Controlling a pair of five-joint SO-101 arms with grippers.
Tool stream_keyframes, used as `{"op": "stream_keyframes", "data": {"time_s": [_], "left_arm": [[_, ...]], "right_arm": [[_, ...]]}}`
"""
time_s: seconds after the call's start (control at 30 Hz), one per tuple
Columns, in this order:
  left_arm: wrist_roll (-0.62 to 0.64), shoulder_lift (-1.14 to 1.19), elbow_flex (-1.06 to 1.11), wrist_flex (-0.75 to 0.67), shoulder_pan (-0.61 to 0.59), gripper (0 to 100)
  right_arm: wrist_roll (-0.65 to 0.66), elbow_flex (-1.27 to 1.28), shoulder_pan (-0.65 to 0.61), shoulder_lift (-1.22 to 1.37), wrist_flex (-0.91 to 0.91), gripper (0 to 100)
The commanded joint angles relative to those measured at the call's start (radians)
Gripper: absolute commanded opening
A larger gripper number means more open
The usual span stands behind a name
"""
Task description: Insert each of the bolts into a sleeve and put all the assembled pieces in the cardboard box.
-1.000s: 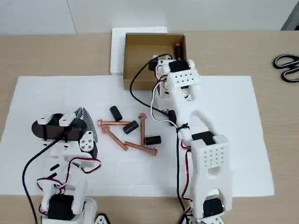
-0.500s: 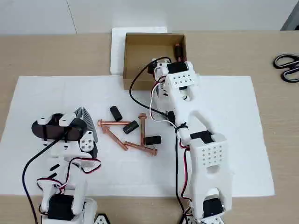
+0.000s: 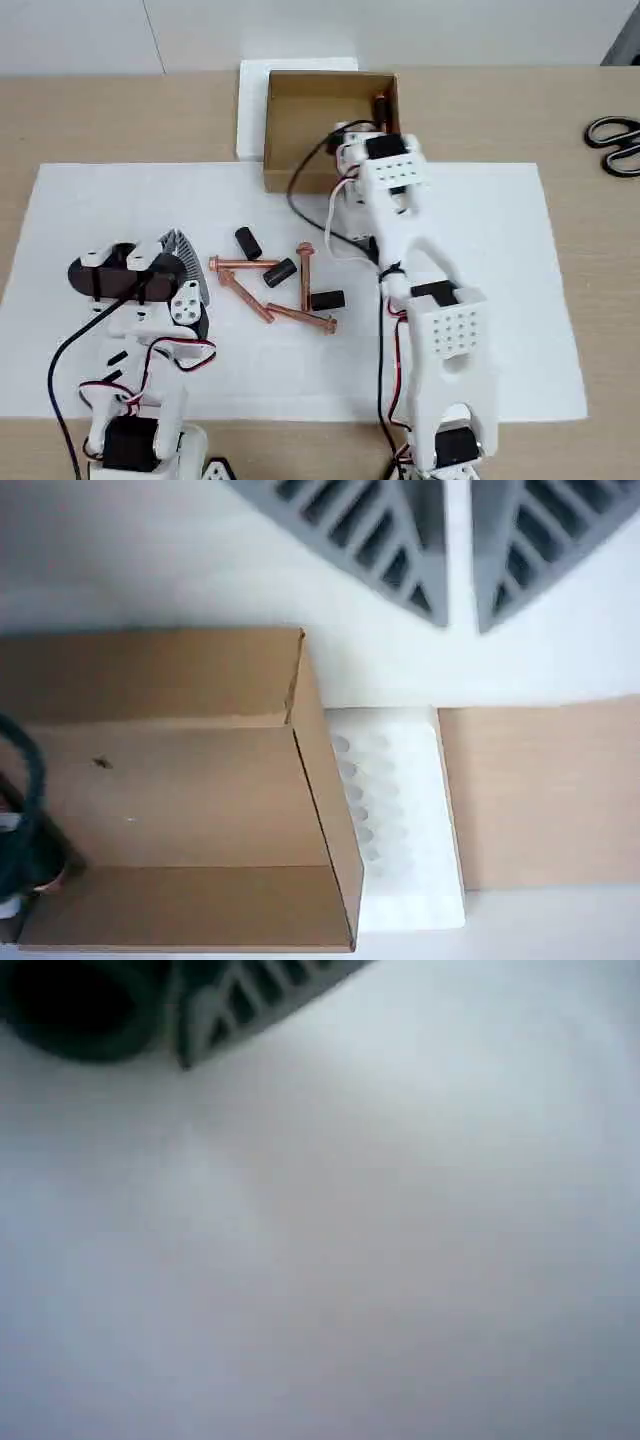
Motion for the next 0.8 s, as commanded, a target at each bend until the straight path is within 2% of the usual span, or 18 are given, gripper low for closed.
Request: {"op": "stream_keyframes", "data": {"time_s": [0.0,0.1,0.2,0.43,0.6,0.77], "left_arm": [[-0.002,-0.012,-0.051,-0.011,0.000,1],[0.000,-0.012,-0.059,-0.043,0.000,1],[0.002,-0.008,-0.110,-0.020,0.002,1],[0.002,-0.006,-0.193,0.141,0.002,1],[0.002,-0.005,-0.217,0.201,0.002,1],[0.003,0.071,-0.295,0.253,0.002,1]], "right_arm": [[-0.009,-0.040,-0.022,0.015,-0.059,1.5],[-0.009,-0.044,-0.019,0.004,-0.031,0.3],[-0.011,-0.075,-0.028,-0.077,0.073,0.3],[-0.041,-0.071,-0.068,-0.380,0.128,0.3],[-0.071,0.044,-0.114,-0.587,0.127,0.3],[-0.072,0.189,-0.067,-0.742,0.125,0.3]]}}
